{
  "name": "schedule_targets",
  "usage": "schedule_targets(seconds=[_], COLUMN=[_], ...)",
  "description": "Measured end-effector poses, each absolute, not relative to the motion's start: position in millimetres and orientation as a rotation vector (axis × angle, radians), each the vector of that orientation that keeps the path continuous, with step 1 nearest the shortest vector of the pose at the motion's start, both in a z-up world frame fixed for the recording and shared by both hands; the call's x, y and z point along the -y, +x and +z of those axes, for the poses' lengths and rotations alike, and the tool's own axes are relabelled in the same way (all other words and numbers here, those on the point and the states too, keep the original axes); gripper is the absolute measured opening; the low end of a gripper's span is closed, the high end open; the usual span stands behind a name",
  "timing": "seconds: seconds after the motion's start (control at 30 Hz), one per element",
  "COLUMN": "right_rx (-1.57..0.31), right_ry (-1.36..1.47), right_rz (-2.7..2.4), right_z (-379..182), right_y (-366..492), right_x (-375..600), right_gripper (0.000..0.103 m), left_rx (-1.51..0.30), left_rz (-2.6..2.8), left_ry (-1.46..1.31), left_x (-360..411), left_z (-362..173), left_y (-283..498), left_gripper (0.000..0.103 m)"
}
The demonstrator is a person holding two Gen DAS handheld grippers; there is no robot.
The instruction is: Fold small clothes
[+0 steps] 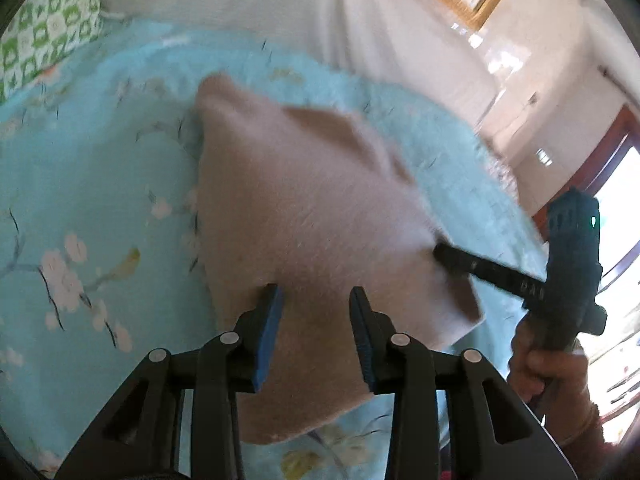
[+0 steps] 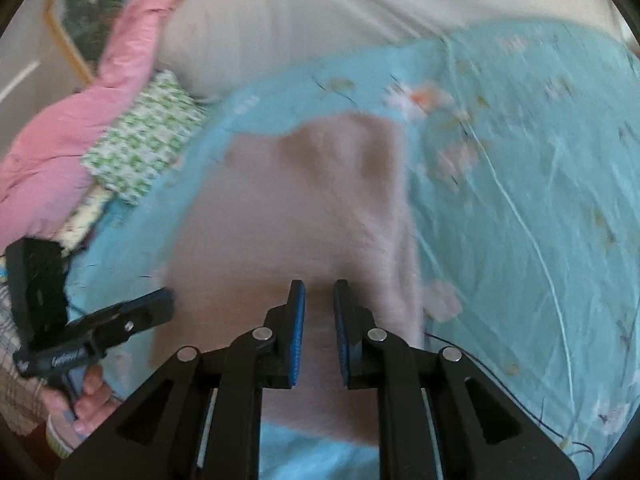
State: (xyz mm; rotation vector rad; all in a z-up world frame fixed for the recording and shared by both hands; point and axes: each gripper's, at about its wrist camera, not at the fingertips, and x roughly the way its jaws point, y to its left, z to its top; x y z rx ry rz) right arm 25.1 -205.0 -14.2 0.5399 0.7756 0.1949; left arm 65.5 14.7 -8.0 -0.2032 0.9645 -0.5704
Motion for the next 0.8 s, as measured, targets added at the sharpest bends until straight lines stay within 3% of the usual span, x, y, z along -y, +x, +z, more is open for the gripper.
schedule_targets(seconds=[0.07, 0.1, 0.37, 0.67, 0.73, 0.8], right_rx=[-0.788, -0.783, -0.767, -0.781, -0.776, -0.756], right_ry=[0.56, 0.572, 0.562, 0.581, 0.568, 0.558], right_rz=[0.198, 0.205, 0.187, 0.156, 0.151, 0.159], right_z=[-33.2, -39.2, -25.6, -39.9, -31.7, -21.3], right_y=[30.0, 30.3, 1.0, -35.0, -38.5, -44.7], right_x=[210.3, 211.9, 206.0, 202.0, 198.4, 194.3], right_gripper=[0.013, 0.013, 0.016, 0.016, 0.016, 0.017], left_rx=[-0.967, -0.974, -0.982, -0.957, -0.943, -0.927], left_rz=[-0.559, -0.565, -0.573, -0.511, -0.493, -0.476], left_ry=[-0.209, -0.237, -0.306, -0.165, -0.136, -0.134], left_x=[-16.0, -19.1, -31.8, -23.9, -23.0, -26.9], left_z=[-17.9, -20.4, -13.9, -17.8, -10.2, -4.4], left_y=[67.7, 71.0, 62.7, 37.6, 32.0, 23.3], left_gripper=[0.013, 0.013, 0.017, 0.02, 0.025, 0.044])
